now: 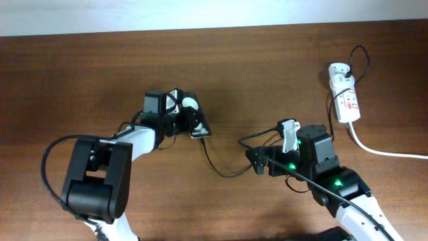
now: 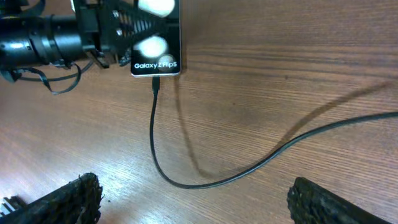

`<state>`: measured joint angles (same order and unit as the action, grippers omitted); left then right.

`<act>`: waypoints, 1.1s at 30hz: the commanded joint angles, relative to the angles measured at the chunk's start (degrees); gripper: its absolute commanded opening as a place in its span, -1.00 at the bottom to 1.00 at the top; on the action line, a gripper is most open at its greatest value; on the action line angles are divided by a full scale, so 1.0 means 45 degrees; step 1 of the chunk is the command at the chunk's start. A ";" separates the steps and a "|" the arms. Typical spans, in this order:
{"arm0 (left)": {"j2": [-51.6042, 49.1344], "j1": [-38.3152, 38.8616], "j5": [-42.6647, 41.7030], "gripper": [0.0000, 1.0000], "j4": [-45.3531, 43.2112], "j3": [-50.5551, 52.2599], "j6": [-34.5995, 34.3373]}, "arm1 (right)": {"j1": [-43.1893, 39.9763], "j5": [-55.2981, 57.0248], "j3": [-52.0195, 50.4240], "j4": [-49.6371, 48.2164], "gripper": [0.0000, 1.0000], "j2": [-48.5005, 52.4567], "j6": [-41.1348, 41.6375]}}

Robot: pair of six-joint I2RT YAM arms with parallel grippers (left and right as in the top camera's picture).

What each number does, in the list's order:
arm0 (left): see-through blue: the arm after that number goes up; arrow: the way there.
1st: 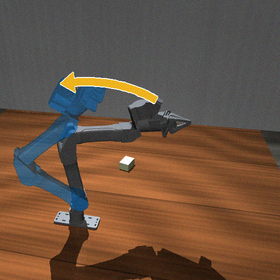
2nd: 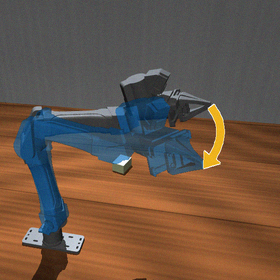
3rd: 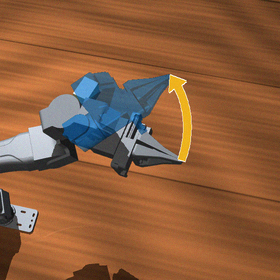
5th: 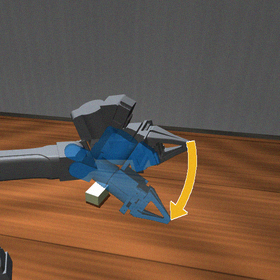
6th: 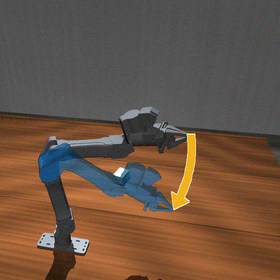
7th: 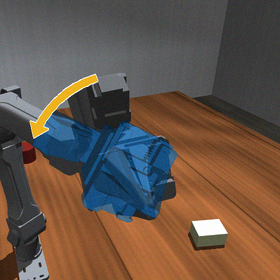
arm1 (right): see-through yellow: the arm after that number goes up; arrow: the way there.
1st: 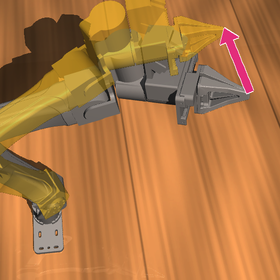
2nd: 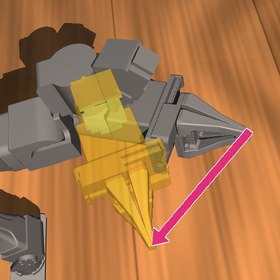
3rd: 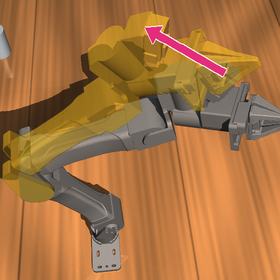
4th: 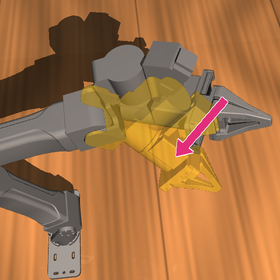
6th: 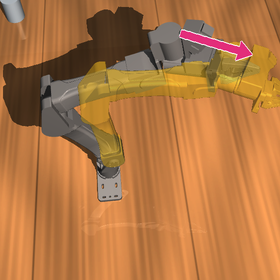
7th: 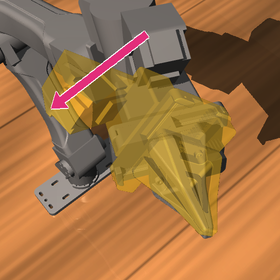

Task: Plug charger to phone and switch on socket
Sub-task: 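Lower the phone flat onto the table and open the left gripper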

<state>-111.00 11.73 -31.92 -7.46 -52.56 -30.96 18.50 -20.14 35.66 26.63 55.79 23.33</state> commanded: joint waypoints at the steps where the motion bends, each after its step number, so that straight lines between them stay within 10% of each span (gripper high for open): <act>1: -0.0384 -0.0039 0.0884 0.41 0.0267 0.0170 0.0282 | -0.0034 0.0209 0.0005 -0.0019 0.97 0.0019 -0.0189; 8: -0.0384 -0.0063 0.2307 0.98 0.1919 0.0165 0.0223 | -0.0034 0.0209 0.0005 0.0243 0.97 0.0019 -0.0194; 26: -0.0151 -0.2191 0.3963 0.98 0.8529 -0.1846 0.0568 | -0.0039 0.0427 0.0005 0.0471 0.97 0.0019 -0.0194; 33: 0.4779 -0.2166 0.3959 0.98 0.9292 -0.2370 0.2569 | -0.0058 0.1384 0.1166 0.0719 0.97 0.0019 -0.0194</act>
<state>-101.30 2.15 -15.75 34.28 -62.83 -24.67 18.50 -17.04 36.60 29.08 55.94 23.31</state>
